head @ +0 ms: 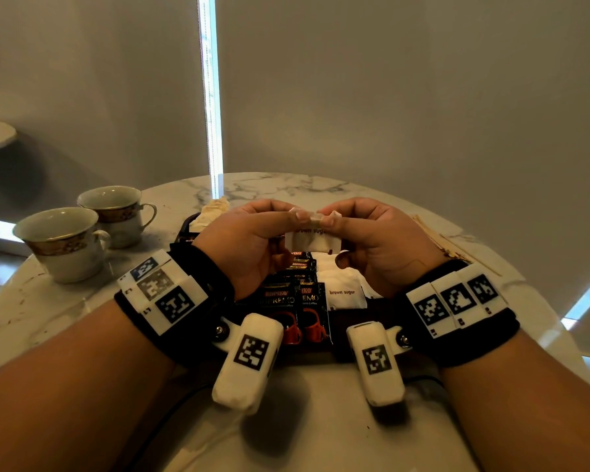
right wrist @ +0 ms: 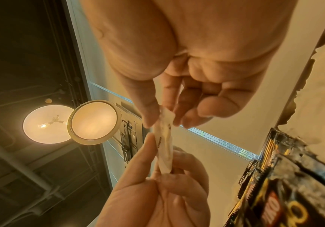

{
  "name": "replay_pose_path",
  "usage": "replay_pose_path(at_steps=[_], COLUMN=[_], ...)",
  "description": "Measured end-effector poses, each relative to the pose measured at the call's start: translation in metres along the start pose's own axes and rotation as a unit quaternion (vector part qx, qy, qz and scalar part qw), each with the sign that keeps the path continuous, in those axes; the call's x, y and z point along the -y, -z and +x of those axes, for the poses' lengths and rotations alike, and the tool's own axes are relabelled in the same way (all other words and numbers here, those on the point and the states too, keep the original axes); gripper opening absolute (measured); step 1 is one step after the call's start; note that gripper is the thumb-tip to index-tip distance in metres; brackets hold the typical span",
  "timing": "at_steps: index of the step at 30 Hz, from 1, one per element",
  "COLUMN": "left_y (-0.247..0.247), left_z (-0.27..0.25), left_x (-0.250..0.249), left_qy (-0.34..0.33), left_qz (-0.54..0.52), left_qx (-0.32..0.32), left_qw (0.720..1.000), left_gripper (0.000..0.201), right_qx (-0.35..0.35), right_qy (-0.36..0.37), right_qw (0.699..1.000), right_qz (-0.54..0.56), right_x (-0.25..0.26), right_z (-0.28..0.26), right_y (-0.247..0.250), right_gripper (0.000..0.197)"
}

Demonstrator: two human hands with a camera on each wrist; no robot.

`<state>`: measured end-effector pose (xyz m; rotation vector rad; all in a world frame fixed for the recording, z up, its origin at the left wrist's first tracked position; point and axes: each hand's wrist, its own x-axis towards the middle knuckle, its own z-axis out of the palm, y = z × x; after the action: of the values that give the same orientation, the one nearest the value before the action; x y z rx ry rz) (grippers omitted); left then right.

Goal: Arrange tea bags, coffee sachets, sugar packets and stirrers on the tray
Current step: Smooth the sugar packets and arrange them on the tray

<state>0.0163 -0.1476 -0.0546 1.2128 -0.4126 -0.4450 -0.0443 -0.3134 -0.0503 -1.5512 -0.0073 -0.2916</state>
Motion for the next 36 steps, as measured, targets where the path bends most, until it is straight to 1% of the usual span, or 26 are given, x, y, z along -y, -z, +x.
replay_pose_path(at_steps=[2,5,6,9,11,15,17,19,21,25,27,29,31,33,34,36], left_y=[0.001,0.001,0.001,-0.002,-0.002,0.000,-0.001,-0.002,-0.002,-0.003,-0.003,-0.001,0.002,0.005,0.005,0.005], left_z=[0.000,0.001,0.002,0.001,0.001,0.003,0.001,0.000,-0.001,-0.001,-0.001,0.000,0.001,0.002,0.002,0.002], left_x=[-0.001,0.000,0.000,0.000,0.000,0.000,0.000,0.000,0.000,0.000,0.000,-0.001,-0.002,-0.002,-0.002,-0.001], left_qy=[0.005,0.012,0.013,0.012,0.013,0.008,0.004,0.007,0.011,0.028,0.030,0.028,0.025,0.025,0.026,0.027], left_qz=[0.006,0.002,0.000,-0.005,-0.006,-0.002,0.006,0.017,0.025,0.019,0.011,0.001,-0.006,-0.015,-0.019,-0.023], left_qx=[-0.002,-0.018,-0.023,-0.027,-0.026,-0.031,-0.026,-0.015,-0.008,-0.008,-0.011,-0.016,-0.021,-0.025,-0.027,-0.031], left_qw=[1.000,1.000,1.000,1.000,1.000,0.999,1.000,1.000,1.000,0.999,0.999,0.999,0.999,0.999,0.999,0.999], left_gripper=[0.013,0.010,0.010,0.008,0.007,0.011,0.011,0.010,0.013,0.011,0.011,0.012,0.012,0.011,0.011,0.010], right_qx=[-0.013,-0.032,-0.039,-0.053,-0.048,-0.024,-0.010,-0.001,-0.004,-0.007,-0.017,-0.040,-0.073,-0.103,-0.113,-0.115], right_qy=[-0.006,-0.025,-0.027,-0.035,-0.038,-0.042,-0.047,-0.048,-0.050,-0.048,-0.052,-0.056,-0.059,-0.077,-0.096,-0.147], right_qw=[1.000,0.999,0.999,0.997,0.998,0.998,0.998,0.998,0.999,0.999,0.998,0.996,0.994,0.991,0.989,0.978], right_qz=[0.007,0.019,0.023,0.033,0.033,0.043,0.051,0.034,0.020,0.015,0.028,0.051,0.049,0.029,-0.001,-0.096], right_x=[0.000,0.001,0.001,0.000,0.000,0.002,0.002,0.002,0.002,0.002,0.003,0.004,0.006,0.004,0.003,-0.001], right_z=[0.001,0.002,0.003,0.004,0.004,0.002,0.000,-0.001,-0.001,0.003,0.006,0.009,0.013,0.017,0.019,0.022], right_y=[0.000,0.000,0.000,0.000,0.000,-0.002,-0.004,-0.006,-0.006,0.000,0.006,0.016,0.032,0.051,0.060,0.073], right_gripper=[0.021,0.010,0.010,0.022,0.020,0.005,0.005,0.002,0.003,0.005,0.003,0.009,0.015,0.025,0.029,0.034])
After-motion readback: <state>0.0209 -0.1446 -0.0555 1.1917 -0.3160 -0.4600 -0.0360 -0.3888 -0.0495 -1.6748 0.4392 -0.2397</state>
